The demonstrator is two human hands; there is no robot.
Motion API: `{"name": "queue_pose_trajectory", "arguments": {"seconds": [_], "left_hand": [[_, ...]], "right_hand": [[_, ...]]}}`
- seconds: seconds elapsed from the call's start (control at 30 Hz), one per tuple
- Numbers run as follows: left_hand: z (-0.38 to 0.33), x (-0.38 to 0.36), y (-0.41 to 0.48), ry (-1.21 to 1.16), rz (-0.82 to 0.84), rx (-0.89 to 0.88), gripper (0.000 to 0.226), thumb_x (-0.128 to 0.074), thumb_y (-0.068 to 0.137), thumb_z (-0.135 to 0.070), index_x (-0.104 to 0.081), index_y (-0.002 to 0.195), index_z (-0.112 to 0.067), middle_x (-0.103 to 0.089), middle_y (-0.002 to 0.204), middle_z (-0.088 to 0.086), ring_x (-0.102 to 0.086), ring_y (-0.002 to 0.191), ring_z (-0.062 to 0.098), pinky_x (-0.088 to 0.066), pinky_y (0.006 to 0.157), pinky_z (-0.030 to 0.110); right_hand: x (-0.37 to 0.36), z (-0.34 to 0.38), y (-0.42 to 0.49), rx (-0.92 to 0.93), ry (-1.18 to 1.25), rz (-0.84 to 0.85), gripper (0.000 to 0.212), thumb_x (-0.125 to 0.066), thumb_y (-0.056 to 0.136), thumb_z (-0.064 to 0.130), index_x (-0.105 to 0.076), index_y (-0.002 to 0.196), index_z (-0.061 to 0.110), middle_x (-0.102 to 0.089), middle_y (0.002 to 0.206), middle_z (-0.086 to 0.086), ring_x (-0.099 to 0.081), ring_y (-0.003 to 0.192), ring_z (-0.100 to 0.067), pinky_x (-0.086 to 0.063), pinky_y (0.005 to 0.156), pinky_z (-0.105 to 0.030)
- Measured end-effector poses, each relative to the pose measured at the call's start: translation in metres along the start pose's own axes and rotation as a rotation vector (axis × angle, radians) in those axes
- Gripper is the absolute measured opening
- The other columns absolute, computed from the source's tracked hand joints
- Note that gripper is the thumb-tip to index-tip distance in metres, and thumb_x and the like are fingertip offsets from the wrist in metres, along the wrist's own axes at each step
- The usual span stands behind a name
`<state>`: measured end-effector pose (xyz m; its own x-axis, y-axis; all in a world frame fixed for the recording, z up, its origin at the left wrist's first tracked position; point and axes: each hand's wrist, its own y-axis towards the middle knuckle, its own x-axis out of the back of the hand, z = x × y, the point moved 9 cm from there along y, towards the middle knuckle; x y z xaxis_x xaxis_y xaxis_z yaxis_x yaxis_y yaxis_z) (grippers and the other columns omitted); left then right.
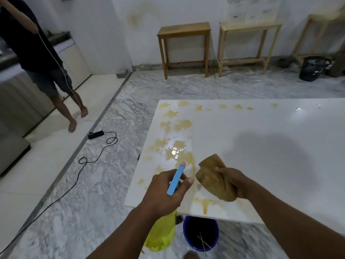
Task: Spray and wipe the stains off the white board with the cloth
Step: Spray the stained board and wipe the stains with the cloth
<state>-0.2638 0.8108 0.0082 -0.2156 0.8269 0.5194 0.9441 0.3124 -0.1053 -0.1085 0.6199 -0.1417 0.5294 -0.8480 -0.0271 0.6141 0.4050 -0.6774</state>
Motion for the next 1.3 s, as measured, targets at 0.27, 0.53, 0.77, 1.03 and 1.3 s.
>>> {"name": "queue_pose_trajectory", "arguments": {"seconds": [0.27, 0.53, 0.77, 1.03, 1.3], "left_hand": [[0.025, 0.026, 0.119, 0.048, 0.009, 0.019, 0.043, -0.066, 0.087, -0.07, -0.07, 0.093, -0.027, -0.07, 0.07, 0.004, -0.072, 0.057, 0.022, -0.063, 0.067, 0.049], [0.045, 0.059, 0.215, -0.007, -0.046, 0.072, 0.042, -0.065, 0.086, -0.068, -0.071, 0.095, -0.028, -0.072, 0.08, -0.005, -0.074, 0.061, 0.018, -0.064, 0.065, 0.039], [0.073, 0.065, 0.239, -0.07, -0.054, 0.124, 0.034, -0.07, 0.09, -0.06, -0.071, 0.093, -0.026, -0.074, 0.084, -0.004, -0.071, 0.057, 0.025, -0.064, 0.064, 0.048], [0.075, 0.06, 0.227, -0.057, -0.029, 0.159, 0.029, -0.072, 0.093, -0.048, -0.071, 0.092, -0.019, -0.076, 0.086, 0.004, -0.073, 0.054, 0.026, -0.061, 0.055, 0.034], [0.054, 0.067, 0.154, -0.023, -0.036, 0.092, 0.03, -0.072, 0.093, -0.047, -0.07, 0.089, -0.017, -0.073, 0.074, 0.009, -0.073, 0.053, 0.023, -0.054, 0.053, 0.019]], "right_hand": [[0.003, 0.14, 0.12, -0.039, -0.344, 0.002, 0.04, -0.062, 0.095, 0.038, -0.059, 0.12, 0.008, -0.068, 0.114, -0.014, -0.067, 0.103, -0.031, -0.055, 0.086, -0.041], [-0.031, 0.302, 0.255, 0.457, -0.915, -0.135, 0.03, -0.045, 0.102, 0.027, -0.061, 0.127, 0.024, -0.067, 0.111, -0.01, -0.059, 0.085, -0.029, -0.042, 0.065, -0.03], [-0.052, 0.233, 0.354, 0.492, -1.338, -0.243, 0.056, -0.041, 0.098, 0.044, -0.029, 0.152, 0.042, -0.017, 0.166, 0.005, -0.009, 0.154, -0.027, -0.012, 0.119, -0.053], [-0.063, 0.193, 0.32, 0.56, -1.345, -0.193, 0.057, -0.037, 0.101, 0.044, -0.019, 0.155, 0.046, -0.006, 0.168, 0.008, 0.003, 0.155, -0.022, 0.001, 0.121, -0.052], [-0.095, 0.091, 0.203, 0.597, -1.348, -0.159, 0.078, -0.008, 0.079, 0.061, -0.016, 0.155, 0.046, -0.004, 0.167, 0.01, 0.002, 0.155, -0.021, 0.006, 0.121, -0.048]]}}
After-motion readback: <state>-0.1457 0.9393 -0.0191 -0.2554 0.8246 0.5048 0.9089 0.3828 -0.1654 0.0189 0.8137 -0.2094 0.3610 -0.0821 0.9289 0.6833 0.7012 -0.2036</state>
